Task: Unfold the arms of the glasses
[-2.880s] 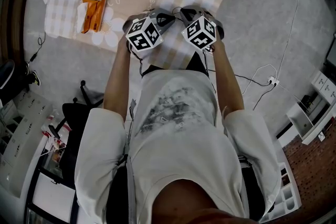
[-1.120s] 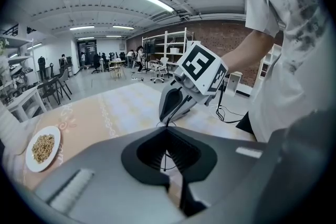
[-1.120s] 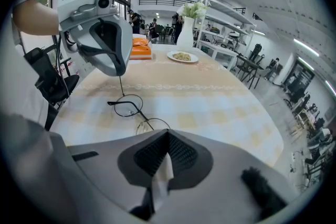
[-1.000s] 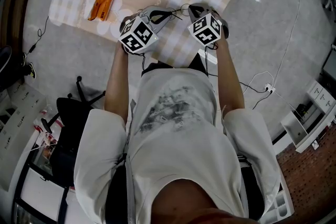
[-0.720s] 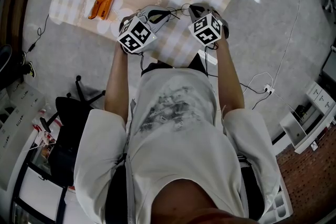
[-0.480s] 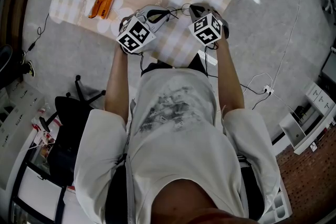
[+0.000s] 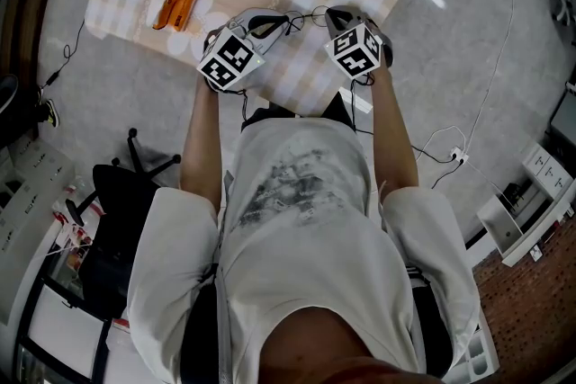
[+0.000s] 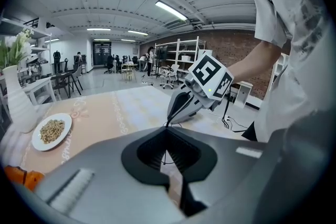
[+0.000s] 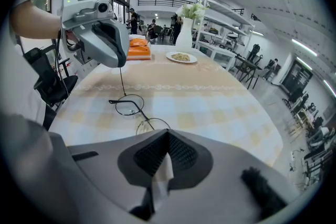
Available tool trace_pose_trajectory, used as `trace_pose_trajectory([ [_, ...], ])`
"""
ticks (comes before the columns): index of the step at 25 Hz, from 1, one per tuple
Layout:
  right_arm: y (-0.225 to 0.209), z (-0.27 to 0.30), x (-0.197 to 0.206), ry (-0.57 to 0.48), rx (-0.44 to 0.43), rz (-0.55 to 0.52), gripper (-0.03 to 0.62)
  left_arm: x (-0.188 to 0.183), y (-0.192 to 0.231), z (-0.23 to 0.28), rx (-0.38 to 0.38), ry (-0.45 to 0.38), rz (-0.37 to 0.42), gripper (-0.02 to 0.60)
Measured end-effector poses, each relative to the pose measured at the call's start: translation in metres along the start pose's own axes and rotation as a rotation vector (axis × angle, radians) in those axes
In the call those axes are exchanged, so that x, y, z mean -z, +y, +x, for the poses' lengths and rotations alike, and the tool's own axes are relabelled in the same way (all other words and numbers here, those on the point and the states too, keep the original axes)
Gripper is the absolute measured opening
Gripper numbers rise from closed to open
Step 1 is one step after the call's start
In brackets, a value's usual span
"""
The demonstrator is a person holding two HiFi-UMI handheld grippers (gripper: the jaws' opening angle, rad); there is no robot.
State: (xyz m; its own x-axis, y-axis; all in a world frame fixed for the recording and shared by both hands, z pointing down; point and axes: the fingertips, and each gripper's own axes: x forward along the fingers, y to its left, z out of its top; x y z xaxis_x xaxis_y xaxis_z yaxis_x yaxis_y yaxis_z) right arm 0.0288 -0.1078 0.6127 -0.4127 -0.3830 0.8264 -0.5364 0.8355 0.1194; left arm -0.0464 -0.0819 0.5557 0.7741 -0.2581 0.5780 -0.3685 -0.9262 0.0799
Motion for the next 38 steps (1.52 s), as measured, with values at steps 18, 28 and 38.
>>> trace_pose_trajectory([
  [18,0.005,-0.006,-0.008,-0.057,0.091,0.053,0.018,0.006,0.0,0.0,-0.013,-0.001,-0.014,0.006],
  [28,0.031,-0.012,-0.031,-0.125,0.043,-0.016,0.084,0.005,-0.005,0.002,0.002,0.008,-0.005,0.006],
  [38,0.061,-0.014,-0.039,-0.141,-0.003,-0.083,0.101,-0.003,-0.007,-0.002,0.004,0.0,0.01,0.006],
])
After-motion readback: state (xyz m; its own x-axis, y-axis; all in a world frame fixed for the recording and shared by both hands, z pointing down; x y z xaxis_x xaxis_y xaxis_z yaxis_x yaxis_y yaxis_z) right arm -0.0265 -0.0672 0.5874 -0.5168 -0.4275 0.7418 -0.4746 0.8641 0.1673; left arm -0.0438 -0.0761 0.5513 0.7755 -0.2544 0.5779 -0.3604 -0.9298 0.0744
